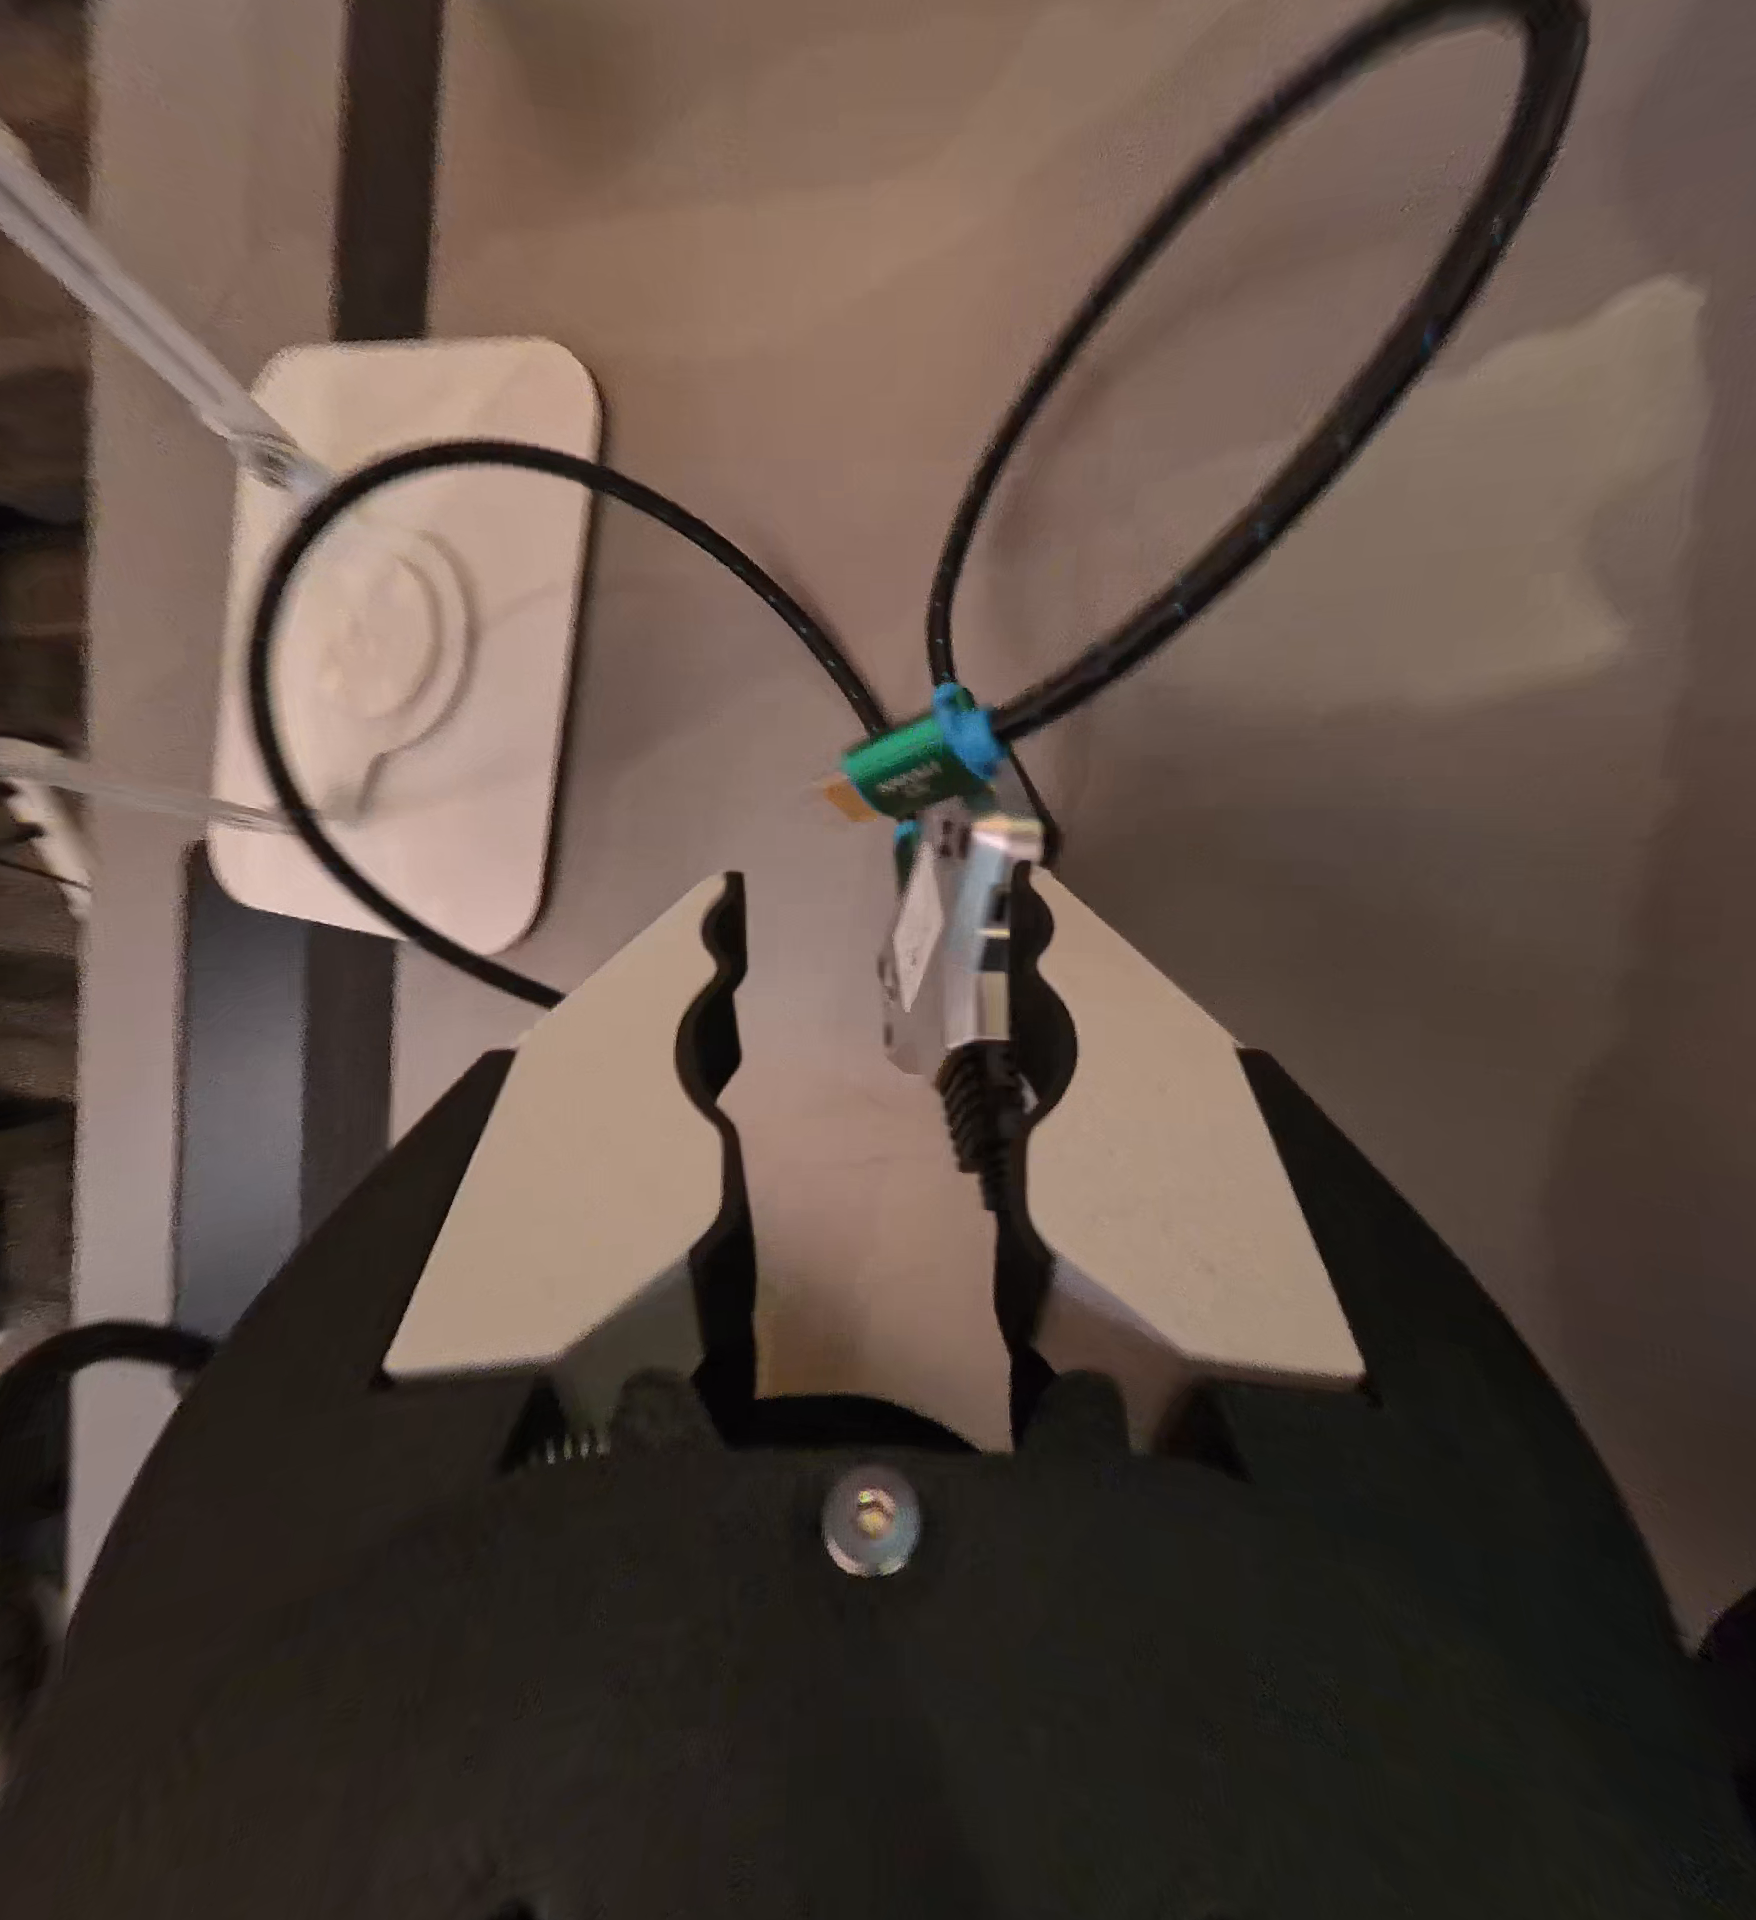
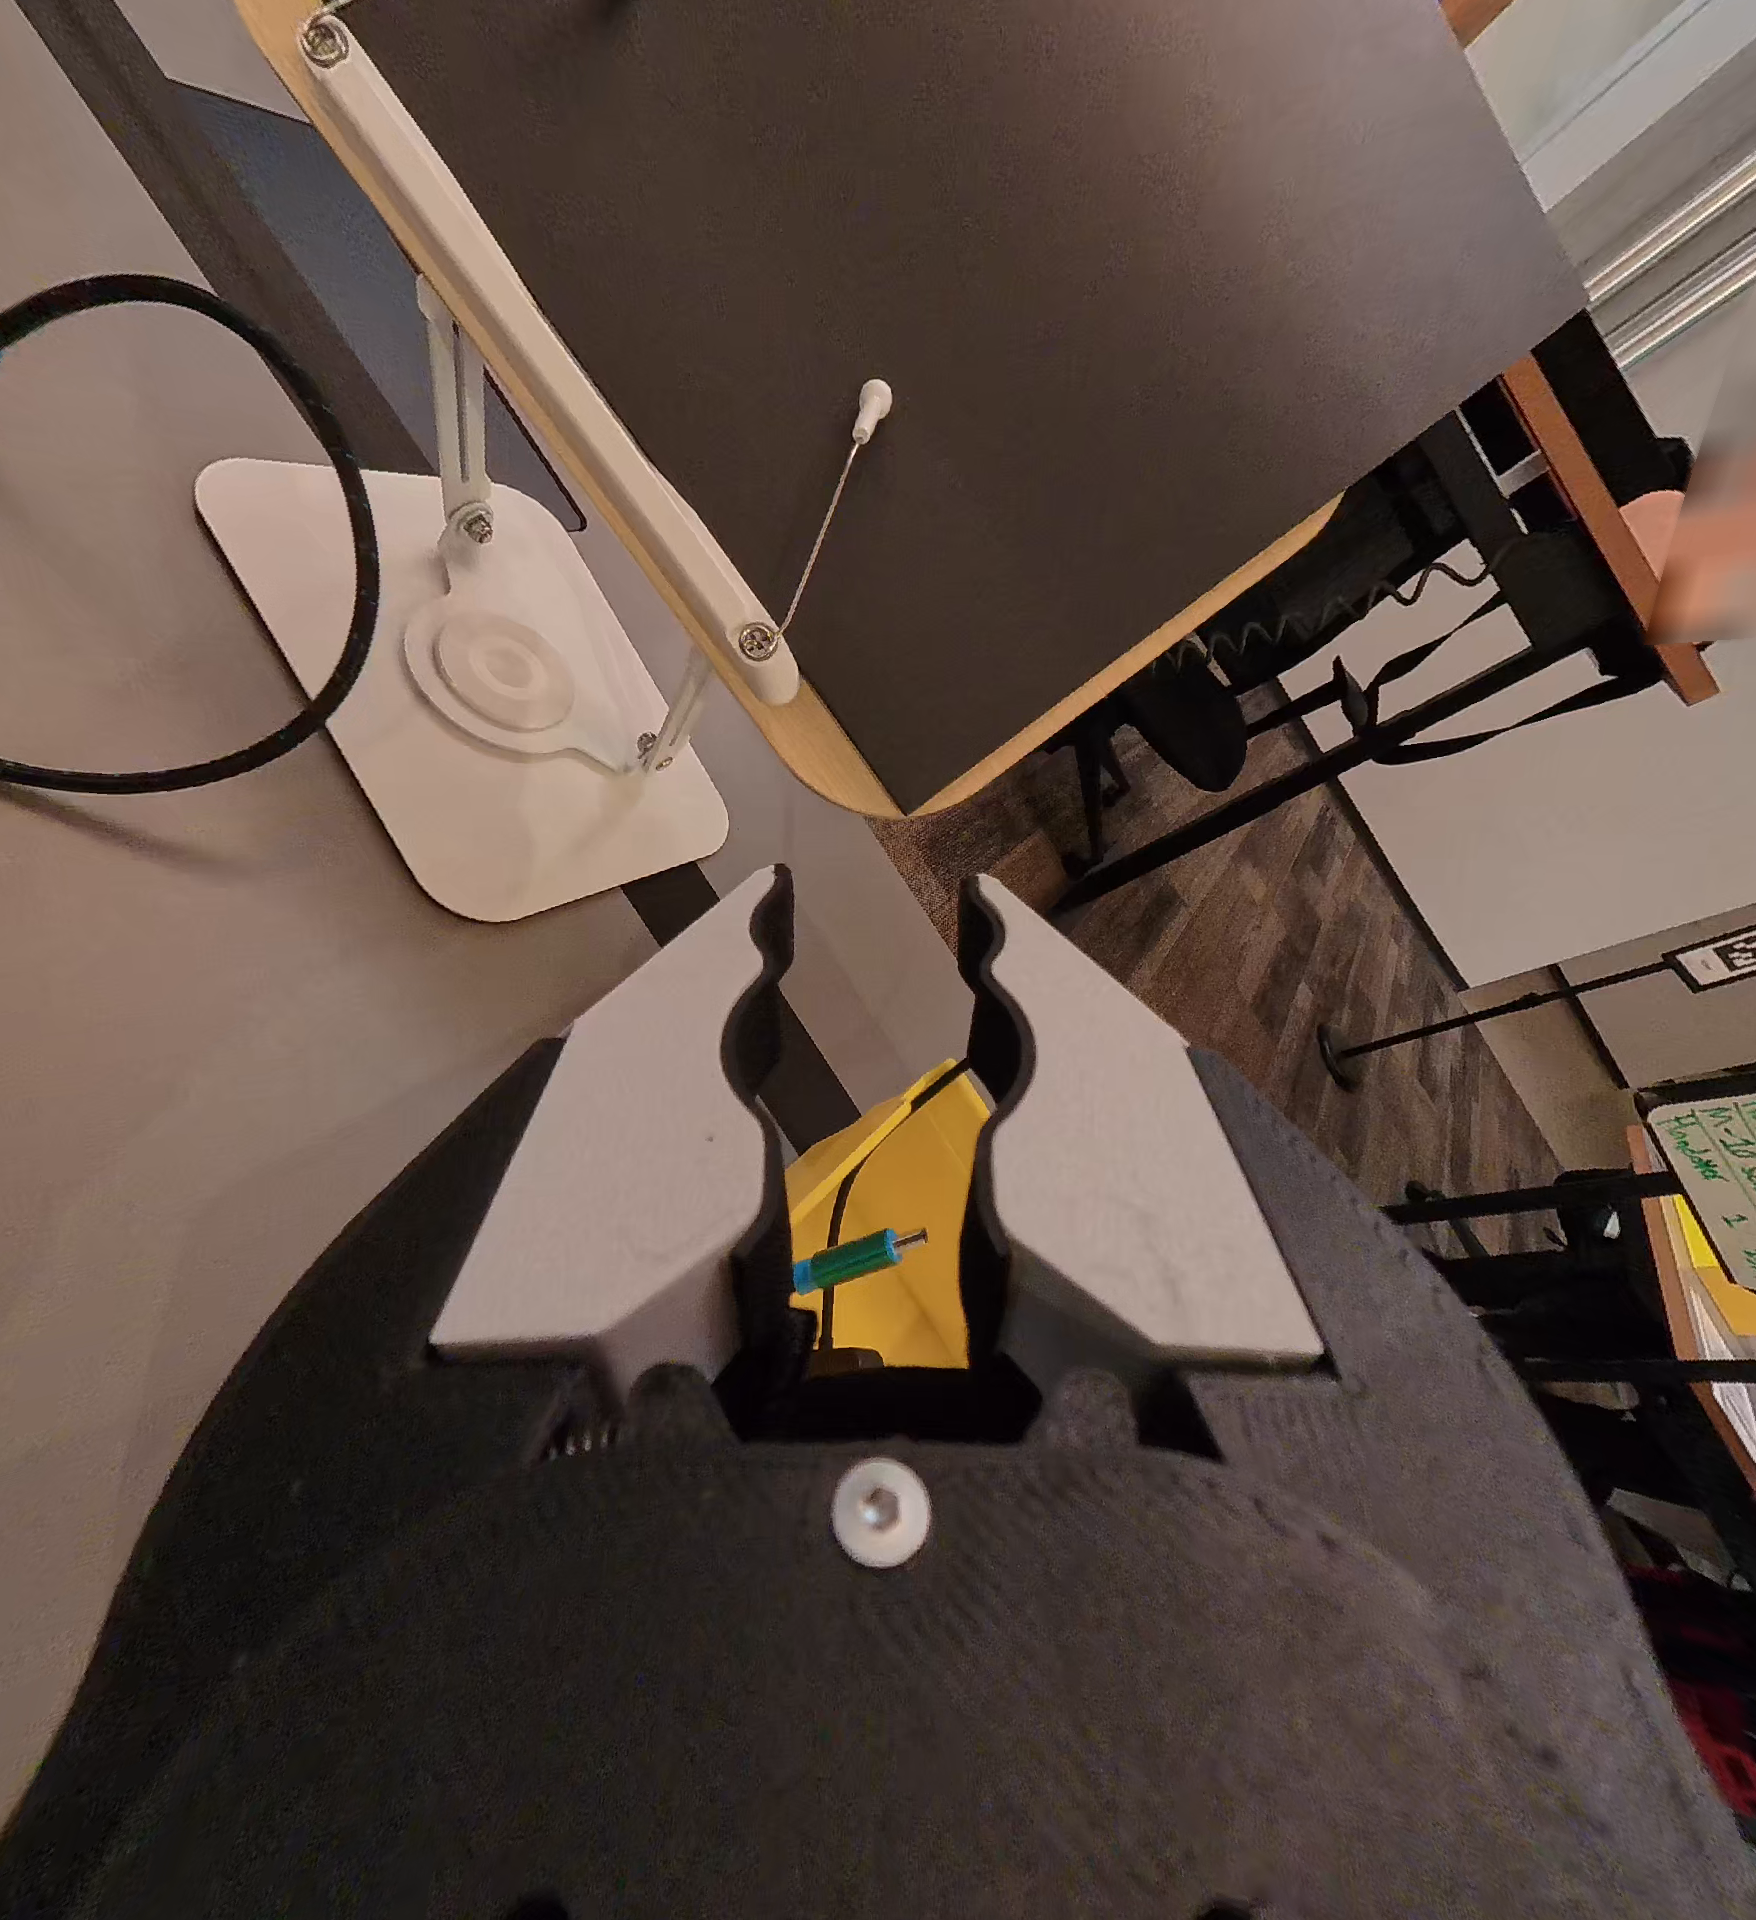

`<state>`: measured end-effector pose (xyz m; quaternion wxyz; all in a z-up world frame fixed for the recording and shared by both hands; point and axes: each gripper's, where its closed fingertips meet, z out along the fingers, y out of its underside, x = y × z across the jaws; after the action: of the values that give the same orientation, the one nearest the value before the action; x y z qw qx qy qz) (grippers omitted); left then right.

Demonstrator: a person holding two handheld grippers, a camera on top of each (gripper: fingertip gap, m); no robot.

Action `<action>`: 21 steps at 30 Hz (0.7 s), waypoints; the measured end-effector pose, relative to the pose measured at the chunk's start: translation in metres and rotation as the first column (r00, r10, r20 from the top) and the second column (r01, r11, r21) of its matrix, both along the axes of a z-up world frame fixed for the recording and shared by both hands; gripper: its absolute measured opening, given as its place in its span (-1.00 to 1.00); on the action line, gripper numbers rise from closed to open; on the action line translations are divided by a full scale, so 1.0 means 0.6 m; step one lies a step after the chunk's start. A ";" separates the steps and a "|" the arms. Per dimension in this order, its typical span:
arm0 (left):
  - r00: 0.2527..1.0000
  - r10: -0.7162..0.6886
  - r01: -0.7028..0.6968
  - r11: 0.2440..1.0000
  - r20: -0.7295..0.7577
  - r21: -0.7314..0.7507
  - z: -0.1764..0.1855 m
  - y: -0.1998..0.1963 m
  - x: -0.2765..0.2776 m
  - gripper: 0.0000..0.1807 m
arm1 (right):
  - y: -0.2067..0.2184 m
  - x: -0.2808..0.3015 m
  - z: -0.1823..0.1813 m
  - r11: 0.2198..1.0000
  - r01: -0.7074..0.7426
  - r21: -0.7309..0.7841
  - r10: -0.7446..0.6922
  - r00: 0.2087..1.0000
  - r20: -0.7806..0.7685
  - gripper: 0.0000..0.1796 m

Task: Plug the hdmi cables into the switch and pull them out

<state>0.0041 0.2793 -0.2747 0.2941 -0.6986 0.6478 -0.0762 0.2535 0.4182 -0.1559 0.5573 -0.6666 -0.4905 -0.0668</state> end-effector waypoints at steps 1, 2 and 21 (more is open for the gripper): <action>0.999 0.005 -0.006 0.999 0.034 0.032 0.019 0.001 0.002 -0.40 | 0.000 0.001 0.000 1.000 0.000 0.000 0.000 1.000 0.000 -0.67; 0.998 0.003 -0.007 0.998 0.062 0.056 0.035 0.000 0.003 -0.39 | 0.000 0.001 0.000 1.000 0.001 0.000 -0.001 1.000 0.000 -0.67; 0.868 0.494 -0.488 0.868 -0.053 0.091 0.032 0.052 -0.286 -0.39 | -0.004 -0.021 -0.013 0.999 -0.037 -0.011 0.037 0.998 0.040 -0.67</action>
<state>-0.1676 0.3108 -0.2554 0.3051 -0.8312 0.4618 0.0515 0.2409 0.4158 -0.1635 0.5450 -0.6588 -0.5143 -0.0674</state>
